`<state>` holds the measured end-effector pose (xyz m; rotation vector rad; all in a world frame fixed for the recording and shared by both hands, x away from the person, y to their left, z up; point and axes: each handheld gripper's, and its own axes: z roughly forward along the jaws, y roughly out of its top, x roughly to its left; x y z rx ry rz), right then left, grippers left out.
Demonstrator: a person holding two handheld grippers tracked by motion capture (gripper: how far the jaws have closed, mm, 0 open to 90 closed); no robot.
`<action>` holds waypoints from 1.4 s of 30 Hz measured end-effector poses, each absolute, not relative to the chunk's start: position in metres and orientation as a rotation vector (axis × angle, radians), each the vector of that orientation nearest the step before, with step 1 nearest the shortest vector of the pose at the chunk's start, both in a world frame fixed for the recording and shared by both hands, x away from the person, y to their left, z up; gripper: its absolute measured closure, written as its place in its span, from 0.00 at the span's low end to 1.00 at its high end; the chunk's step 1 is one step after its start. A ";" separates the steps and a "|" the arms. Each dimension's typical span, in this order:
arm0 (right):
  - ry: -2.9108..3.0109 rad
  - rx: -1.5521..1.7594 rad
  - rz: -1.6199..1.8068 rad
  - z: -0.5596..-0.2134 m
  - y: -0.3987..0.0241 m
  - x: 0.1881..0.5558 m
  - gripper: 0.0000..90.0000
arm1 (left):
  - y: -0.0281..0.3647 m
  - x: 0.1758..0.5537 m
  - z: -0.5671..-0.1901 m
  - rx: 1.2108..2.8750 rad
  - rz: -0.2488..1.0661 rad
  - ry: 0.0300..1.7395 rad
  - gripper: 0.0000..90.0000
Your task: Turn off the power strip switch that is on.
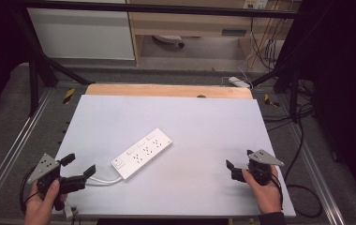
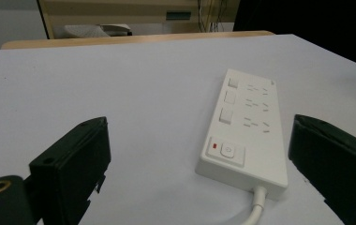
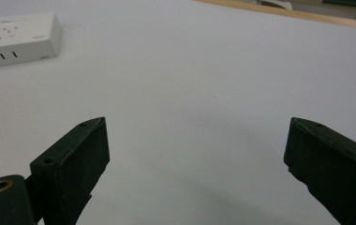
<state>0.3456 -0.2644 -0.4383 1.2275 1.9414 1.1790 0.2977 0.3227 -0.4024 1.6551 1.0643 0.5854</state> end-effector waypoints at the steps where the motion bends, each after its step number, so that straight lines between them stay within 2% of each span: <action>1: 1.946 1.217 1.191 -0.438 -0.264 0.346 0.08 | 0.323 0.298 -0.403 1.655 0.586 1.066 0.06; 29: 1.951 1.203 1.266 -0.439 -0.263 0.348 0.06 | 0.320 0.295 -0.398 1.610 0.563 1.041 0.06; 42: 1.952 1.200 1.272 -0.439 -0.262 0.348 0.05 | 0.306 0.301 -0.387 1.623 0.527 1.053 0.07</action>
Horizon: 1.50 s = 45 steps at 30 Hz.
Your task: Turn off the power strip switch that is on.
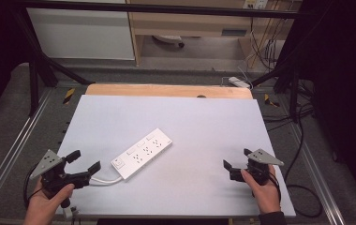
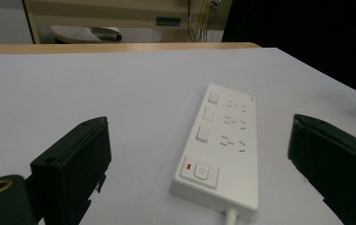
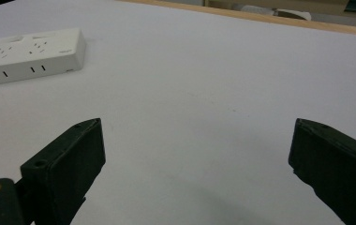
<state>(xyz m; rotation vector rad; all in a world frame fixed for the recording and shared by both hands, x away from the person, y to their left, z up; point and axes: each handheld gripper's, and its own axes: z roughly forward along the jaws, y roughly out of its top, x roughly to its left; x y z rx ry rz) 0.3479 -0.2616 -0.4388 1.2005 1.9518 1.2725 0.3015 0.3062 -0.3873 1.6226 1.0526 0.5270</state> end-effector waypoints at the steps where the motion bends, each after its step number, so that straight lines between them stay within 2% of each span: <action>1: 1.950 1.201 1.273 -0.439 -0.262 0.348 0.05 | 0.301 0.303 -0.385 1.636 0.522 1.040 0.07; 32: 1.939 1.179 1.280 -0.436 -0.263 0.347 0.05 | 0.241 0.331 -0.359 1.726 0.443 0.970 0.07; 45: 1.937 1.175 1.287 -0.435 -0.263 0.346 0.05 | 0.233 0.336 -0.356 1.756 0.434 0.963 0.08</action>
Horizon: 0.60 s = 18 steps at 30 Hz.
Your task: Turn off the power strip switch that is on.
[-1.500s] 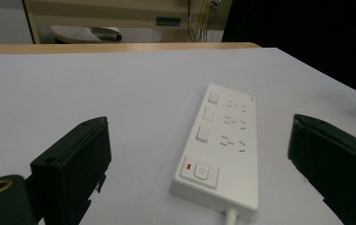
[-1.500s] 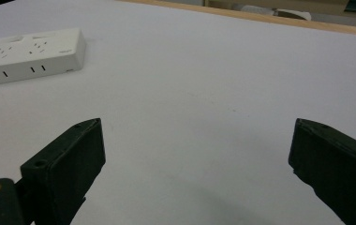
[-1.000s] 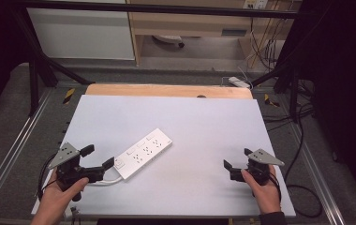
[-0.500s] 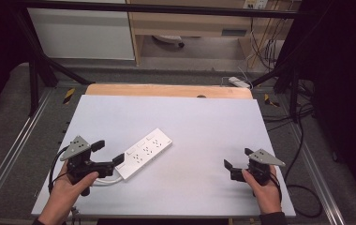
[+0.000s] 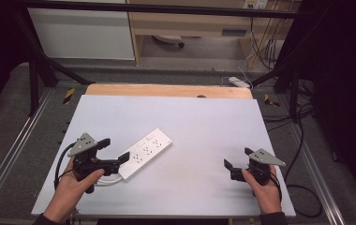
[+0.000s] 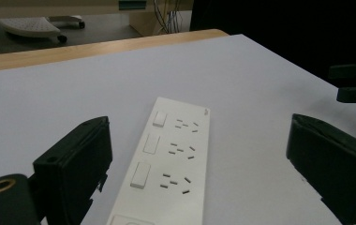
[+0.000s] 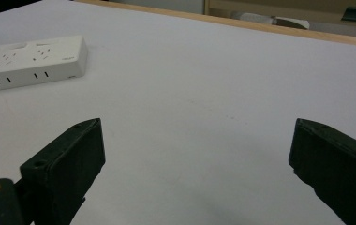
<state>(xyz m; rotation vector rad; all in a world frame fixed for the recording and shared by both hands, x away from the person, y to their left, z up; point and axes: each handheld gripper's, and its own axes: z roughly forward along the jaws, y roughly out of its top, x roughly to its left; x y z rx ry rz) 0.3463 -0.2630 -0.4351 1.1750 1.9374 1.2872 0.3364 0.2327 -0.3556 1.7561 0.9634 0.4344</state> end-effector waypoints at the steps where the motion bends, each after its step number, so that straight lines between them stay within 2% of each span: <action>1: 1.935 1.171 1.291 -0.435 -0.263 0.347 0.05 | 0.232 0.337 -0.356 1.757 0.434 0.965 0.08; 18: 1.933 1.180 1.297 -0.435 -0.265 0.346 0.05 | 0.222 0.353 -0.358 1.764 0.434 0.976 0.10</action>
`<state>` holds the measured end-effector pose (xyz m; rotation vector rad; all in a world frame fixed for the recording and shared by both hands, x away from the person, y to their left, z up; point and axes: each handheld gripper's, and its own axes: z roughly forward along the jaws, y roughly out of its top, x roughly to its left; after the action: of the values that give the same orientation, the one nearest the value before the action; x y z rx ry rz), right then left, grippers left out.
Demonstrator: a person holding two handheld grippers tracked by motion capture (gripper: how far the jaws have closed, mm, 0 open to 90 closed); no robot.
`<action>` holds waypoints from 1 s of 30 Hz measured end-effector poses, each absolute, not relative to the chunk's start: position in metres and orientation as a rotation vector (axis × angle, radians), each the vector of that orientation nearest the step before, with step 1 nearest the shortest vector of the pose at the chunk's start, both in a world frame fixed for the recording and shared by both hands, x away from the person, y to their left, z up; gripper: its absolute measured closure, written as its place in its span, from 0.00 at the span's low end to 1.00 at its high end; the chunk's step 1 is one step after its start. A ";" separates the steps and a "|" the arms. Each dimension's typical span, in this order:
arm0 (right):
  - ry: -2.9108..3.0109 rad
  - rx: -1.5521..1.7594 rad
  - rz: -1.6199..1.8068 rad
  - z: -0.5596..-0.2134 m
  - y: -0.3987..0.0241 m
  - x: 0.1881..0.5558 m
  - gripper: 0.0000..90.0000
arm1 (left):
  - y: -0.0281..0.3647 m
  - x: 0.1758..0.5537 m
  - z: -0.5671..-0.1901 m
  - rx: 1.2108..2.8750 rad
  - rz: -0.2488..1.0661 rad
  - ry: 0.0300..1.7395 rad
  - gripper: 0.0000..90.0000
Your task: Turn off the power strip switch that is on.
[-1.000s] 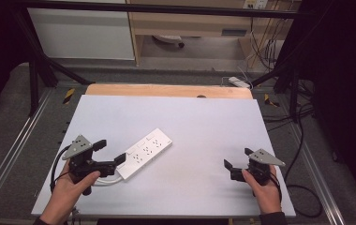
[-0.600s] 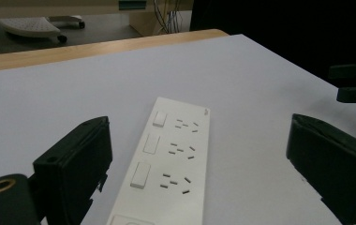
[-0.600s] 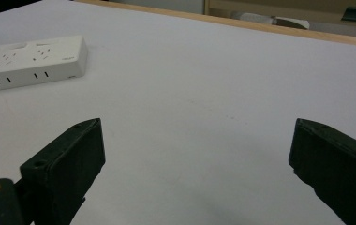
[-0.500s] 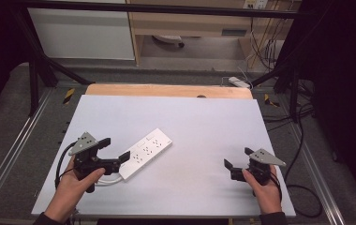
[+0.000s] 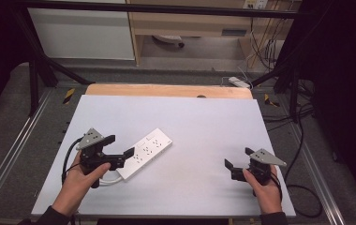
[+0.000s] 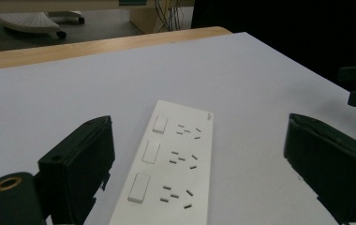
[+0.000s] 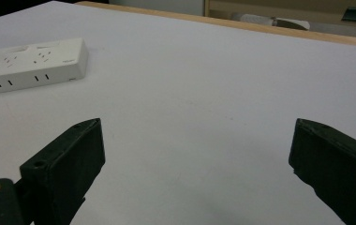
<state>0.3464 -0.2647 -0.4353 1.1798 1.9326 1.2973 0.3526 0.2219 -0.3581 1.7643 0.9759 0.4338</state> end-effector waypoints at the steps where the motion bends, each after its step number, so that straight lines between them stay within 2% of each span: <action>1: 1.934 1.180 1.298 -0.435 -0.265 0.346 0.05 | 0.221 0.353 -0.358 1.764 0.420 0.977 0.11; 14: 1.938 1.177 1.293 -0.436 -0.264 0.347 0.05 | 0.209 0.366 -0.360 1.789 0.422 0.971 0.19; 22: 1.937 1.181 1.295 -0.436 -0.264 0.347 0.05 | 0.205 0.372 -0.361 1.791 0.435 0.975 0.33; 23: 1.939 1.180 1.294 -0.436 -0.264 0.347 0.05 | 0.204 0.373 -0.361 1.790 0.437 0.978 0.39; 24: 1.939 1.180 1.294 -0.436 -0.264 0.347 0.05 | 0.204 0.374 -0.362 1.787 0.437 0.980 0.39; 30: 1.940 1.181 1.291 -0.436 -0.265 0.347 0.05 | 0.203 0.381 -0.365 1.790 0.437 0.984 0.54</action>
<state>0.3474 -0.2648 -0.4363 1.1812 1.9402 1.2909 0.3805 0.2030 -0.3650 1.7902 0.9839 0.4366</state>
